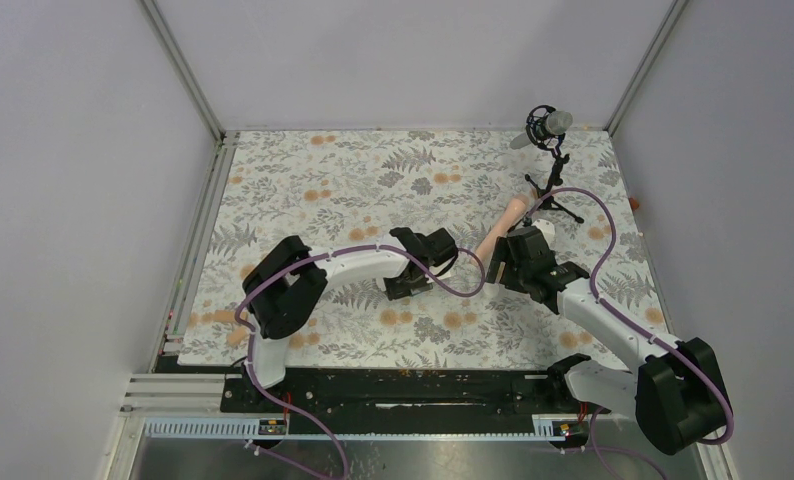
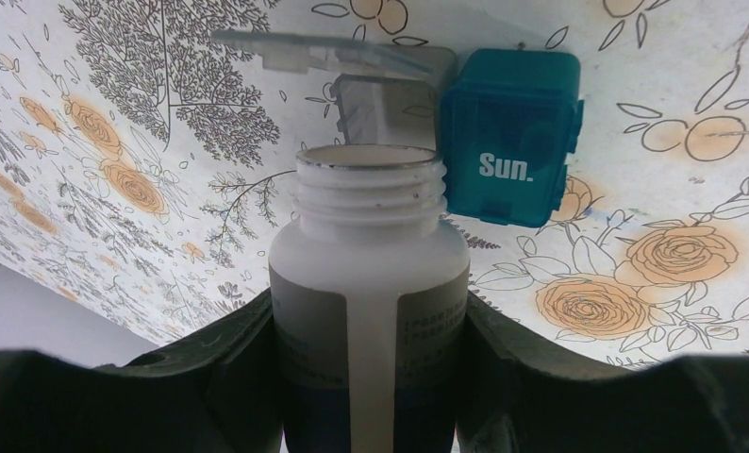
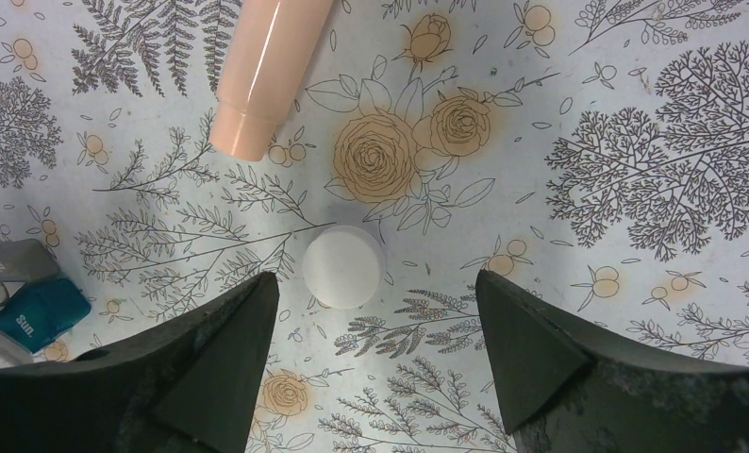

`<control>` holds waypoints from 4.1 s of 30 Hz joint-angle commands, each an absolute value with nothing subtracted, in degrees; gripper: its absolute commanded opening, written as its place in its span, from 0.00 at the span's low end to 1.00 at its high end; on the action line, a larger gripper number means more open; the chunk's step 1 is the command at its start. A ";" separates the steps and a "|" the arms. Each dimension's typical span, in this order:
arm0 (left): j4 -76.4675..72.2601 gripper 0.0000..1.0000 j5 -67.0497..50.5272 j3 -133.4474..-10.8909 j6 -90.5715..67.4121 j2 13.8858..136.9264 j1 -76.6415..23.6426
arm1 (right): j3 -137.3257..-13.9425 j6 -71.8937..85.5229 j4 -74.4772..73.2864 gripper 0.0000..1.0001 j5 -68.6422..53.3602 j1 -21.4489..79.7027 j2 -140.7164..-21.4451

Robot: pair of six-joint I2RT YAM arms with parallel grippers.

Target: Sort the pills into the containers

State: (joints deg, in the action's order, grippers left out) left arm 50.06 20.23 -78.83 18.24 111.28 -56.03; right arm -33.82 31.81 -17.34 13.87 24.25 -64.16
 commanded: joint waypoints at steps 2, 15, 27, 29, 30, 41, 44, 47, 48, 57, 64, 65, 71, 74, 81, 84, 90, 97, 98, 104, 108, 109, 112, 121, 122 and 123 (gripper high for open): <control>51.03 0.00 22.43 -81.15 18.60 111.63 -56.26 | -33.72 31.79 -16.55 0.84 13.71 23.64 -64.40; 54.47 0.00 25.04 -82.54 18.69 113.72 -56.43 | -33.92 31.53 -16.53 0.84 13.41 23.59 -64.79; 55.28 0.00 23.54 -83.15 19.26 113.09 -56.60 | -33.52 31.60 -16.25 0.84 13.08 23.57 -64.71; 55.22 0.00 23.20 -83.19 19.63 112.73 -56.65 | -33.51 31.64 -16.24 0.84 13.01 23.52 -64.63; 55.22 0.00 23.35 -83.28 19.76 112.64 -56.65 | -33.57 31.62 -16.24 0.84 13.01 23.55 -64.65; 57.31 0.00 26.00 -84.60 19.69 113.95 -56.60 | -33.18 31.81 -15.86 0.84 12.70 23.55 -64.75; 57.60 0.00 26.33 -84.81 19.73 114.35 -56.63 | -33.23 31.70 -15.86 0.84 12.66 23.55 -64.73; 57.57 0.00 26.44 -84.93 19.67 114.85 -56.63 | -33.18 31.73 -15.87 0.84 12.65 23.57 -64.69; 57.57 0.00 26.40 -84.91 19.62 114.95 -56.60 | -33.22 31.73 -15.87 0.84 12.66 23.58 -64.70; 57.56 0.00 27.24 -85.30 19.44 115.34 -56.61 | -33.29 31.68 -15.91 0.84 12.66 23.57 -64.86; 57.69 0.00 28.61 -85.10 19.74 113.75 -56.68 | -33.45 31.64 -15.93 0.84 12.59 23.55 -64.86; 57.86 0.00 28.92 -85.08 19.69 113.77 -56.70 | -33.46 31.64 -15.88 0.84 12.57 23.54 -64.91; 58.38 0.00 30.32 -85.27 19.88 114.50 -56.99 | -33.48 31.63 -15.90 0.84 12.43 23.55 -65.13; 58.61 0.00 30.99 -85.50 20.09 115.32 -57.21 | -33.46 31.63 -15.83 0.84 12.48 23.57 -65.20; 59.72 0.00 31.85 -87.13 22.13 116.74 -57.79 | -33.40 31.64 -15.64 0.84 12.35 23.55 -65.32; 59.92 0.00 32.06 -87.02 22.17 117.06 -57.82 | -33.19 31.68 -15.52 0.84 12.40 23.55 -65.22; 60.02 0.00 31.68 -86.84 21.97 116.79 -57.78 | -33.17 31.79 -15.54 0.84 12.31 23.54 -65.41; 57.91 0.00 30.52 -85.34 21.27 114.31 -57.67 | -33.23 31.82 -15.61 0.84 12.24 23.47 -65.47; 56.86 0.00 30.39 -84.33 20.92 113.62 -57.62 | -33.22 31.85 -15.54 0.84 12.22 23.47 -65.43; 50.09 0.00 29.43 -77.85 18.07 108.09 -57.15 | -33.28 31.90 -15.54 0.84 12.20 23.44 -65.55; 46.20 0.00 29.81 -74.30 16.92 104.29 -57.11 | -33.37 32.16 -15.54 0.84 11.96 23.47 -65.70; 45.36 0.00 29.76 -73.63 16.76 103.32 -57.12 | -33.39 32.23 -15.50 0.84 11.89 23.47 -65.74; 42.67 0.00 29.17 -71.57 15.98 100.46 -57.06 | -33.33 32.25 -15.60 0.84 11.65 23.47 -65.74; 32.45 0.00 24.80 -68.41 12.32 90.97 -56.78 | -33.94 31.49 -15.58 0.88 10.09 23.47 -66.74; 30.96 0.00 24.65 -68.37 11.71 89.81 -56.78 | -34.17 31.27 -15.70 0.88 9.38 23.47 -67.20; 29.56 0.00 24.60 -68.22 11.01 88.61 -56.78 | -34.45 30.95 -15.93 0.88 9.03 23.48 -67.74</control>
